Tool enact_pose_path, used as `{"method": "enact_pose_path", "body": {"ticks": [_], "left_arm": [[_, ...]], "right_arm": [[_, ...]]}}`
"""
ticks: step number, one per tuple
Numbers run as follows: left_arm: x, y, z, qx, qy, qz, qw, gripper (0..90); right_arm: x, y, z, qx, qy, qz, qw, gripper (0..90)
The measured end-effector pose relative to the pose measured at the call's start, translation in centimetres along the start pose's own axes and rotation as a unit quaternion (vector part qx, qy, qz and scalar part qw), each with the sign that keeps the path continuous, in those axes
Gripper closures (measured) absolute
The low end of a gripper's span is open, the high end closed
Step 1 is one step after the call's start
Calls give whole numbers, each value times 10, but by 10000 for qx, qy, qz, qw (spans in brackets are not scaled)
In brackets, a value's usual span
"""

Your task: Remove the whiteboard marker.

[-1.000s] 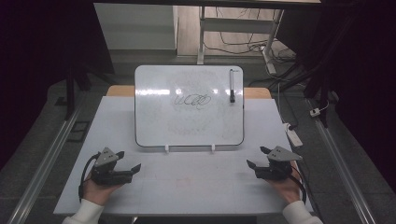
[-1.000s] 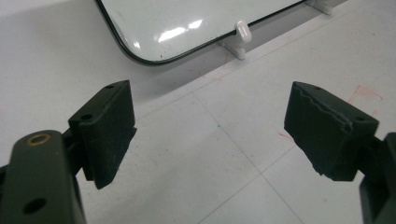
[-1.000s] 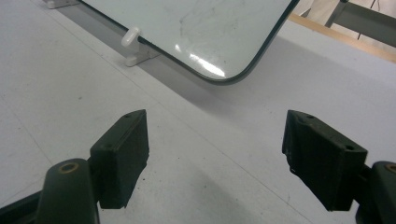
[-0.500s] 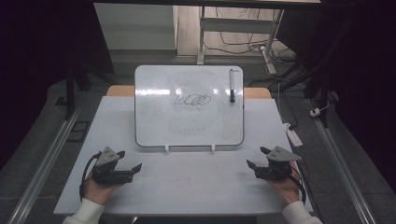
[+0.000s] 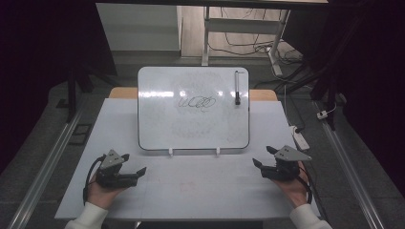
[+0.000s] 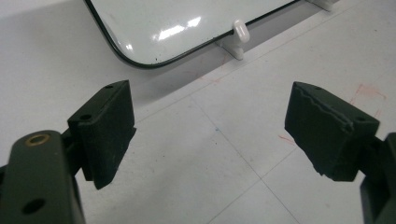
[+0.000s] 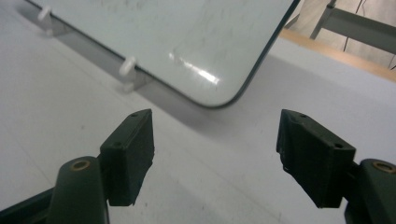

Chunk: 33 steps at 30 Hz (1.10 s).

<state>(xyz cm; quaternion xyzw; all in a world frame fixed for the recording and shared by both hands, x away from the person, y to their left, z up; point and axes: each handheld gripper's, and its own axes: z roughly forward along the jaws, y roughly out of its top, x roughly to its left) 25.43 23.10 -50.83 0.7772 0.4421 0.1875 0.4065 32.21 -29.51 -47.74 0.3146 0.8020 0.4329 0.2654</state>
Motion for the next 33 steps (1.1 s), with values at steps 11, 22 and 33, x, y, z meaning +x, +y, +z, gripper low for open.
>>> {"method": "enact_pose_path", "body": {"ticks": [11, 22, 33], "left_arm": [[1, 1, 1, 13, -66, 23, 10000, 175], [0, 0, 2, 40, -75, 44, 10000, 178], [3, -1, 3, 47, -91, 39, 9999, 179]], "right_arm": [[-14, 77, 20, -150, -252, 284, 9992, 302], [-31, 162, 60, -159, -496, 442, 9977, 315], [-55, 215, 121, 103, -1060, 468, 9932, 435]]}}
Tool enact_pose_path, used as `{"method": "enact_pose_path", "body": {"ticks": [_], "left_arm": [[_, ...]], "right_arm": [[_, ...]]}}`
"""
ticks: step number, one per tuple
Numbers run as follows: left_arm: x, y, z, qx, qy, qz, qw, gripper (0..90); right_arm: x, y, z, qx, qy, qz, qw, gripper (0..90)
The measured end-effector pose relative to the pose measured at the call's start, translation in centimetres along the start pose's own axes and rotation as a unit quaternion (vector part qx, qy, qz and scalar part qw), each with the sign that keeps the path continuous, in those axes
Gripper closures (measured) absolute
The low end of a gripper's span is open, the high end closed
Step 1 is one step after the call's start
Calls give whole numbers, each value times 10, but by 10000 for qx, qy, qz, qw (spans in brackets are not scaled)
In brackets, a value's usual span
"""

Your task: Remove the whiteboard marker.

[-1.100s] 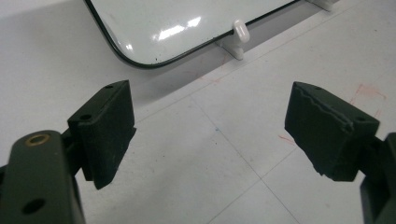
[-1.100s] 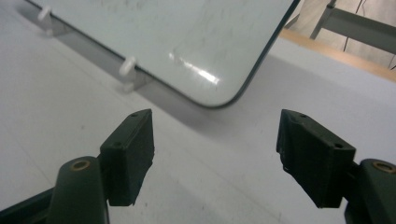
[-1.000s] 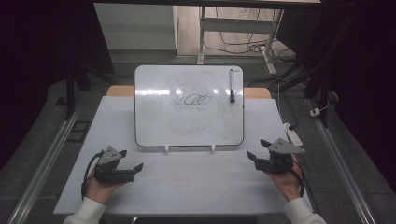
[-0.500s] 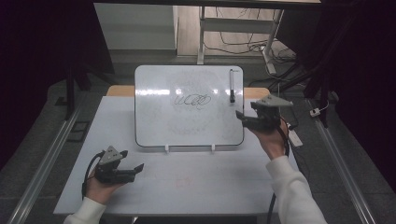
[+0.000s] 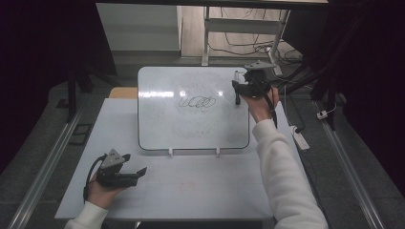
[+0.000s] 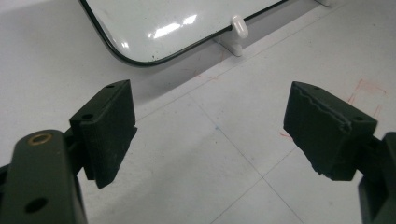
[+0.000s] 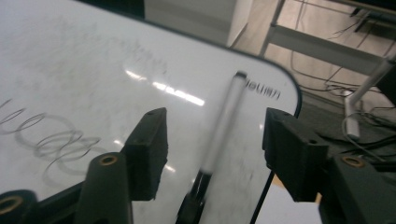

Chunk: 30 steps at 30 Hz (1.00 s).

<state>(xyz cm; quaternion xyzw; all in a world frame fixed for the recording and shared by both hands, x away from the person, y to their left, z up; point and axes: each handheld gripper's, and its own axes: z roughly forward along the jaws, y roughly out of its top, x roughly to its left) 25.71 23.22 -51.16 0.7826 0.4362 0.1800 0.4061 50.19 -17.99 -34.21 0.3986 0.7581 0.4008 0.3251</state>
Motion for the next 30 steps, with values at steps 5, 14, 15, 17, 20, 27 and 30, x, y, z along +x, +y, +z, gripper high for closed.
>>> {"method": "enact_pose_path", "body": {"ticks": [5, 14, 15, 17, 20, 27, 30], "left_arm": [[1, 0, 1, 7, -3, 22, 10000, 178], [2, -1, 2, 30, 5, 64, 10000, 179], [2, -1, 2, 27, 3, 67, 10000, 179], [2, -1, 2, 24, 4, 67, 10000, 179], [2, -1, 2, 28, 8, 66, 10000, 179], [1, -1, 1, 0, 27, 59, 10000, 179], [1, -1, 1, -8, 23, 51, 10000, 179]], "right_arm": [[-1, 7, 19, 54, -194, -19, 9998, 493], [4, 9, 38, 79, -573, -117, 9983, 608], [4, 9, 38, 78, -602, -115, 9981, 621], [5, 9, 39, 70, -626, -119, 9979, 635], [7, 8, 43, 122, -654, -147, 9977, 686], [7, 7, 45, 84, -669, 44, 9977, 753], [6, 7, 43, 19, -462, 344, 9983, 805]]}}
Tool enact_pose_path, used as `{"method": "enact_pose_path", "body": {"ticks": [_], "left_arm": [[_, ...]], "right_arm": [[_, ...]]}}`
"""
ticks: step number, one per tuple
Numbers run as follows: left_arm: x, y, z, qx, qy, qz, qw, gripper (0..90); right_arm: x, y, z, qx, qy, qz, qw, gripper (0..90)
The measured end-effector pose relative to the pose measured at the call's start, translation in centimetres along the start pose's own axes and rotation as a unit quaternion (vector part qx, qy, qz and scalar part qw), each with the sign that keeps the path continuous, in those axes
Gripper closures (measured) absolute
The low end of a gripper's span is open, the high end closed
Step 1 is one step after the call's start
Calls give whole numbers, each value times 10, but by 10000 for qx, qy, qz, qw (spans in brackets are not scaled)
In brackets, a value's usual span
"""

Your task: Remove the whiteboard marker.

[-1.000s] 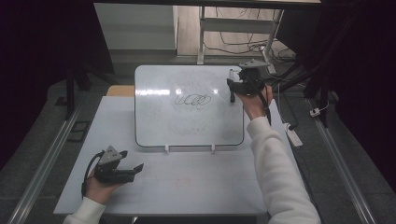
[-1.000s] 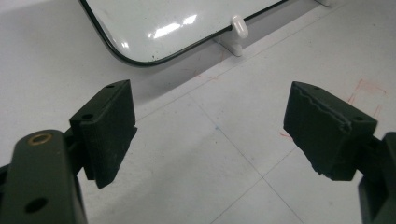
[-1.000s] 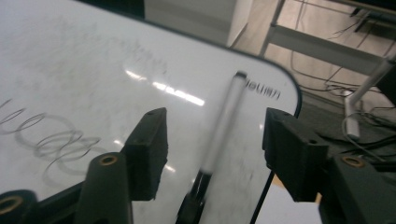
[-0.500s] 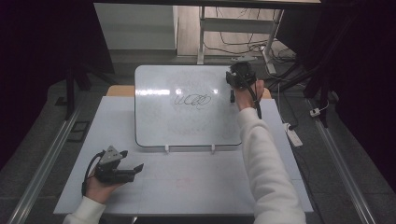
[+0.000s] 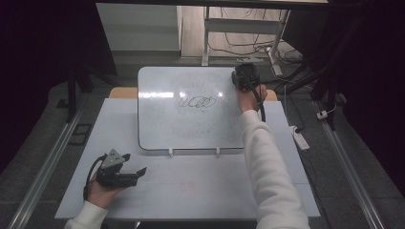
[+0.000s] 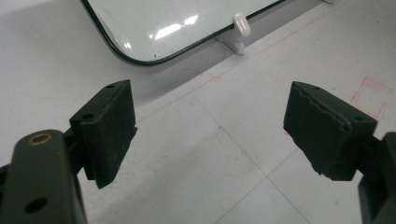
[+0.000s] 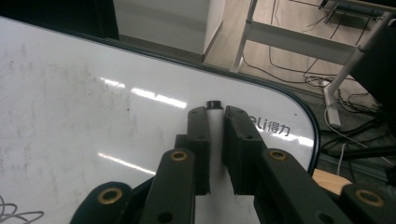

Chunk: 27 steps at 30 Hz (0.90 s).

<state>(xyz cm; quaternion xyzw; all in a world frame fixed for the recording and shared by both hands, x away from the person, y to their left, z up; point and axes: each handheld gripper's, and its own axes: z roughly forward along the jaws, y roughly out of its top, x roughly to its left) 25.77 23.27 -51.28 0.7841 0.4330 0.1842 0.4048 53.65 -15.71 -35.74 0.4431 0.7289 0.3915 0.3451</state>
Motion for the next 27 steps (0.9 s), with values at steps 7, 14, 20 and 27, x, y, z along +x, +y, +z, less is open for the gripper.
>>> {"method": "enact_pose_path", "body": {"ticks": [7, 14, 20, 27], "left_arm": [[0, 0, 0, -1, 7, -12, 10000, 179], [0, 0, 0, 6, 20, -43, 10000, 179], [1, -1, 0, 6, 27, -65, 10000, 179], [0, 0, 1, 16, 41, -64, 10000, 179]], "right_arm": [[-1, -3, -11, -199, 170, 96, 9996, 806], [-5, -11, -28, -547, 407, 229, 9974, 807], [-6, -24, -41, -818, 709, 362, 9935, 807], [-4, -35, -50, -981, 932, 408, 9900, 807]]}}
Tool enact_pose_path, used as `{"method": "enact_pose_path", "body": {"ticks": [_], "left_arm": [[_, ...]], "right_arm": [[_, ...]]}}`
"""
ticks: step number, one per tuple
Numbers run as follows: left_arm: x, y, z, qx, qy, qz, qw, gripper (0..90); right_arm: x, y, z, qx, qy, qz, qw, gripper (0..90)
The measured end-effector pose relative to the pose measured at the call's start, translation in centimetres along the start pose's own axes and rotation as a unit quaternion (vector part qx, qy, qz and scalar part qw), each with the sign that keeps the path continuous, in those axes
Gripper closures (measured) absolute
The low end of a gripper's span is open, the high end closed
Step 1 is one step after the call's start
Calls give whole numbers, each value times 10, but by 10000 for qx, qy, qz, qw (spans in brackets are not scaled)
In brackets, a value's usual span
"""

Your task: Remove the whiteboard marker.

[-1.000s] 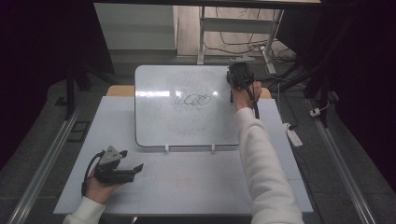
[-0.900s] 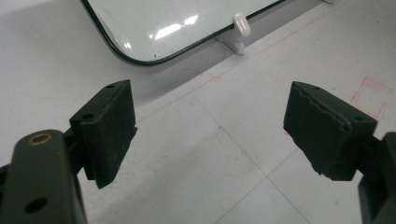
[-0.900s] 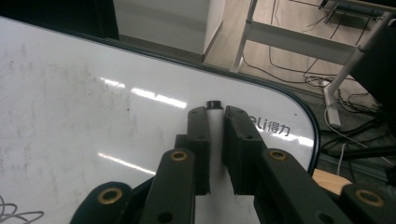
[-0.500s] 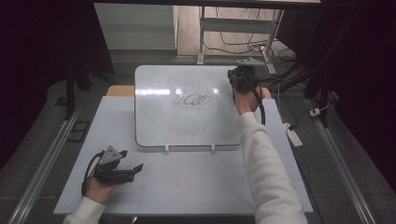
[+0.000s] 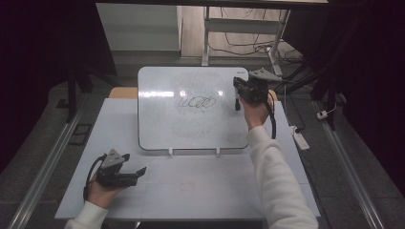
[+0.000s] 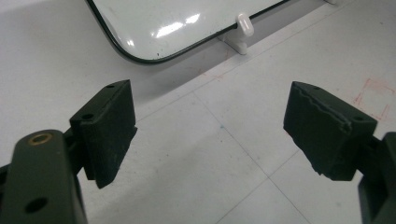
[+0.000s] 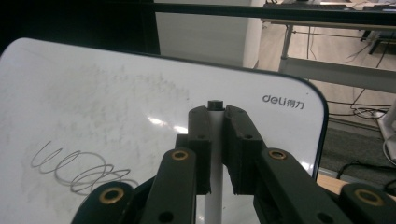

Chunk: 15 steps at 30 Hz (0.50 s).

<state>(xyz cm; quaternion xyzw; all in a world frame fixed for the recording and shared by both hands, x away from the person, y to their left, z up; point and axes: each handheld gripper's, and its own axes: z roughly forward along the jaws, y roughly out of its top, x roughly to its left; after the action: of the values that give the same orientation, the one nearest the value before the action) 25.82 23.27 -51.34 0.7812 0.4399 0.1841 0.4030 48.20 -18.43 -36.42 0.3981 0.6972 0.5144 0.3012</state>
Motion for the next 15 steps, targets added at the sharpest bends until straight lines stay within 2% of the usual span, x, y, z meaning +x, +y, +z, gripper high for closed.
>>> {"method": "enact_pose_path", "body": {"ticks": [4, 10, 14, 15], "left_arm": [[0, 1, 0, -6, -38, 2, 10000, 185], [-4, 9, 1, -101, -124, 44, 9999, 196], [-12, 25, 2, -227, -195, 189, 9994, 206], [-17, 34, 2, -313, -275, 230, 9989, 209]], "right_arm": [[3, -7, -10, -90, 151, 64, 9998, 807], [16, -22, -34, -245, 566, 242, 9978, 807], [29, -35, -47, -253, 799, 271, 9961, 807], [32, -39, -50, -250, 851, 284, 9957, 806]]}}
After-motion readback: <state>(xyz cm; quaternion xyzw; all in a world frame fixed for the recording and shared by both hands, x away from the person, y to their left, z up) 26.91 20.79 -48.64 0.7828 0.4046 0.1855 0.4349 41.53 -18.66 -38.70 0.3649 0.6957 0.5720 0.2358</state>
